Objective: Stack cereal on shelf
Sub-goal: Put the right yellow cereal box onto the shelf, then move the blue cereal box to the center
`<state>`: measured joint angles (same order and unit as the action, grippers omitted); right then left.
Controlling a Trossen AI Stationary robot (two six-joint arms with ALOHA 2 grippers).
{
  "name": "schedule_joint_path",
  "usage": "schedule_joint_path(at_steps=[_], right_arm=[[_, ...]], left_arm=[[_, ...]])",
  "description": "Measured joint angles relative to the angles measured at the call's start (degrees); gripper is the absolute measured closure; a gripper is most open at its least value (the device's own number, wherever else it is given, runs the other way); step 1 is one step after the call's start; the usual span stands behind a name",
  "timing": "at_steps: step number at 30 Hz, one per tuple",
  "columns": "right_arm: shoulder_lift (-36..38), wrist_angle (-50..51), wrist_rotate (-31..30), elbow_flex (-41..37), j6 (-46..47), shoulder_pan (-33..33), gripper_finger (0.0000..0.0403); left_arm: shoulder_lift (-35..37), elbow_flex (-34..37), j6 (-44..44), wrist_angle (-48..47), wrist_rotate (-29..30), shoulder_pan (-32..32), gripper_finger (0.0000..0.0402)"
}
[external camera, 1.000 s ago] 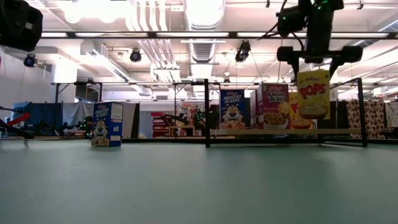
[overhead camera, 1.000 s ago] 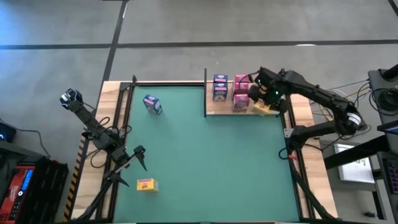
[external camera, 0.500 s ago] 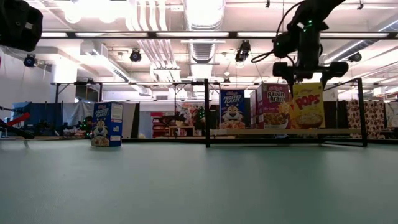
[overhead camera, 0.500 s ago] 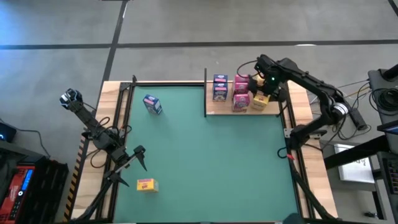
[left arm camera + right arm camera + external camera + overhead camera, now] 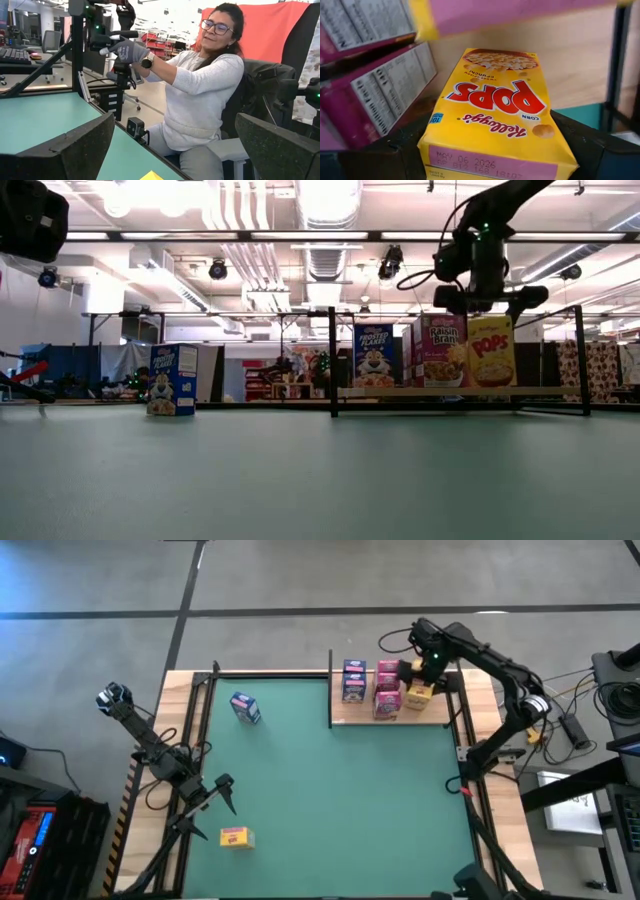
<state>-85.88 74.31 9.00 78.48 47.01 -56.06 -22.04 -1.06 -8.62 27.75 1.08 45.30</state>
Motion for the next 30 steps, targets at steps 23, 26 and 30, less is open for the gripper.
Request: schedule_joint_path(at_steps=[23,26,30], right_arm=[[-0.5,-2.6,0.0,0.0,-10.3,-5.1,0.0078],[-0.5,-2.6,0.0,0.0,-10.5,-5.1,0.0078],[-0.5,-2.6,0.0,0.0,-11.1,-5.1,0.0078]], left_arm=[[0.0,0.0,0.0,0.0,0.0,0.0,0.0003],[0.0,0.0,0.0,0.0,0.0,0.0,0.0003],[0.0,0.0,0.0,0.0,0.0,0.0,0.0003]])
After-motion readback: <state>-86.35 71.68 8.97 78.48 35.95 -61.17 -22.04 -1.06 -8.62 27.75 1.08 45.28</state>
